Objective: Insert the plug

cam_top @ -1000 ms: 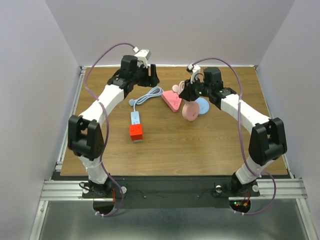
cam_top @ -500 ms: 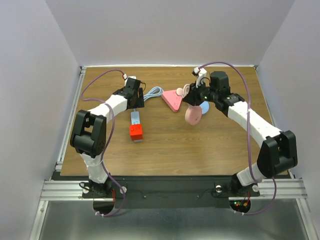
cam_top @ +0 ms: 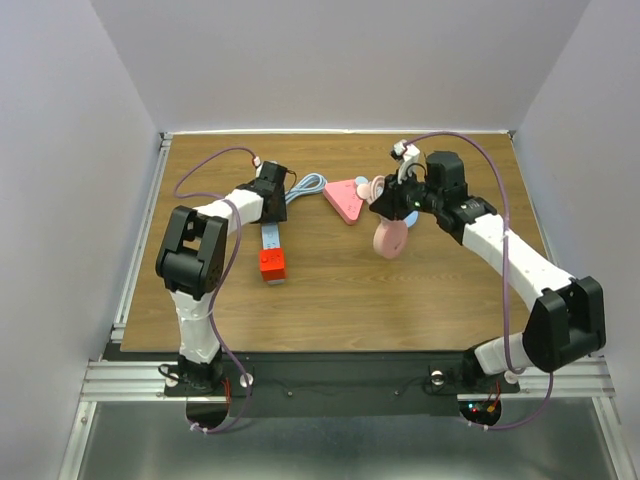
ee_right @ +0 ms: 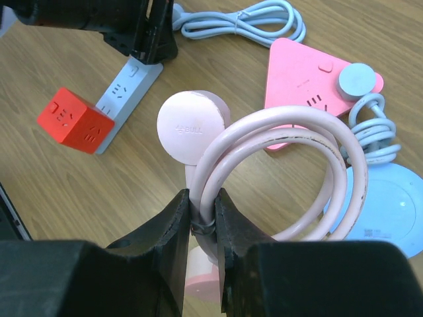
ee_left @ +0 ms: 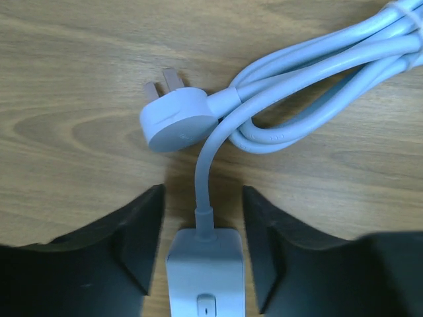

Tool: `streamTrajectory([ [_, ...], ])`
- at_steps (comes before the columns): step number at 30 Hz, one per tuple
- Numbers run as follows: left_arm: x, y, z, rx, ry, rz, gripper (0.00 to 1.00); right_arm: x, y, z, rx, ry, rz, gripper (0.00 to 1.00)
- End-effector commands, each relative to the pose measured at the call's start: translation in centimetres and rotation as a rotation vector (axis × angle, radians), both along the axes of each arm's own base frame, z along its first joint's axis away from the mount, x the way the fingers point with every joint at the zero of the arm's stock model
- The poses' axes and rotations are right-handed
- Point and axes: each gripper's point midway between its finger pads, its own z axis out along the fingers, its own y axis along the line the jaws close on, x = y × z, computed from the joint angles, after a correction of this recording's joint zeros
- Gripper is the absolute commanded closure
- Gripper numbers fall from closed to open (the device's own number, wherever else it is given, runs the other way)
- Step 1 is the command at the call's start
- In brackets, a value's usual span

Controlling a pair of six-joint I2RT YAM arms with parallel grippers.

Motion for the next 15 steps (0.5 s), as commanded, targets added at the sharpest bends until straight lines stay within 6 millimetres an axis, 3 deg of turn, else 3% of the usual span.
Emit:
streamTrajectory([
  [1,1.6,-0.8,1.3,-0.018,-0.046,-0.013,0.45,-0.1,-0.2,5.0,0.075,-0.125,-0.021,1.00],
  [5,1.6,-0.8,0.9,-0.008,-0.040,-0.017,0.62,-0.8,-0.5,5.5,0.084,-0.135,-0.030,1.00],
  [8,1.1,-1.5,0.5,0.010,-0.033,-0.046,0.83,-1.1,-0.7,5.3,0.087,-0.129,-0.043,1.00],
  [9,1.0,-1.8,0.5,0.021,-0.035,-0.067,1.00,-1.2,-0.9,5.6,0.089,-0.135,-0.049,1.00],
  [13,0.0,-5.7,0.5,0.049,-0.041,-0.205,1.00,-1.6,-1.1,5.4,0.093,-0.129,-0.059,0.99],
  [15,-1.0,-8.9,0.6,0.045,-0.055,-0.324,1.00,-2.0,-1.1,5.0,0.095,-0.116,-0.050,0.99],
])
